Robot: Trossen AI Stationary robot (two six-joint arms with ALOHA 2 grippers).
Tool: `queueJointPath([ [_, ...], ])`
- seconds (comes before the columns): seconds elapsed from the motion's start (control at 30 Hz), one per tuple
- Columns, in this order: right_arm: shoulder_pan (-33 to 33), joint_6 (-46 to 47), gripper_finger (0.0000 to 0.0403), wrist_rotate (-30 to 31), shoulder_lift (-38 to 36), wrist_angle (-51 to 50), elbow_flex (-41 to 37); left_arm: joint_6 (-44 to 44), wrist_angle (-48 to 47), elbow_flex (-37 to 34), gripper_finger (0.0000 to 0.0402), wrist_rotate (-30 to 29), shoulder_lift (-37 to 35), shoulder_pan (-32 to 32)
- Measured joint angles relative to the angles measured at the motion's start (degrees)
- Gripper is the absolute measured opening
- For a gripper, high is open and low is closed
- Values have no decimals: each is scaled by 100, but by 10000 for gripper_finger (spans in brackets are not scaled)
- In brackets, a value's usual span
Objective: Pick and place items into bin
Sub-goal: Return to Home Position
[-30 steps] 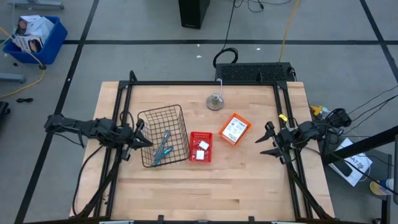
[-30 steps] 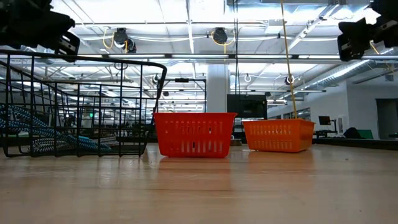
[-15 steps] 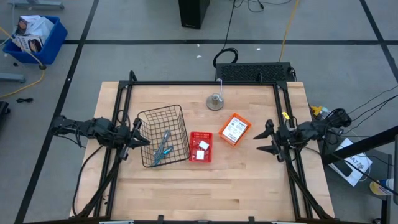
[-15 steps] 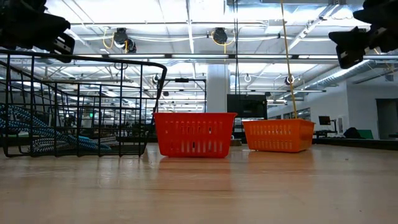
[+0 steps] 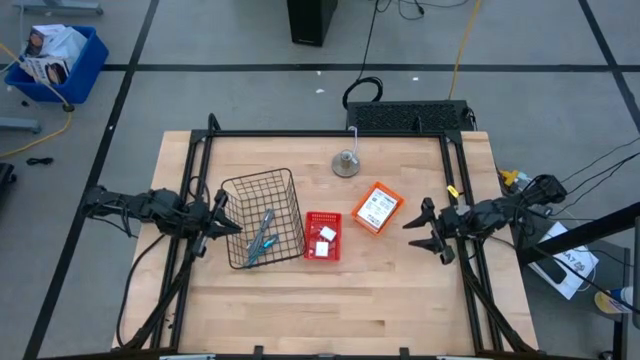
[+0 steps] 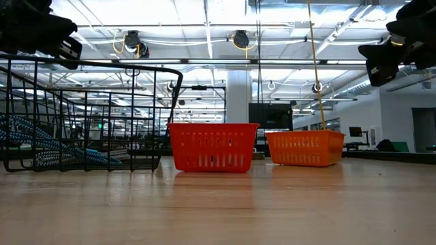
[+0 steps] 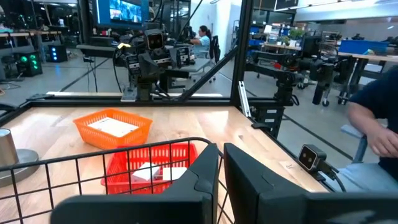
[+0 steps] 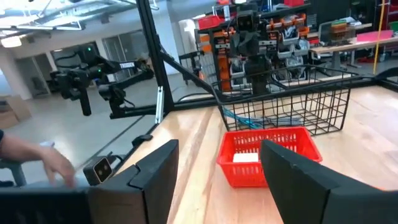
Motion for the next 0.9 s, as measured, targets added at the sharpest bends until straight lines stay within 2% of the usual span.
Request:
queueJointPath([
  [0.23, 2, 1, 219, 27, 45, 845, -10, 2, 8, 0, 31, -2, 0, 0],
  [0.9, 2, 1, 219, 22, 65, 838, -21, 4, 7, 0, 31, -2, 0, 0],
])
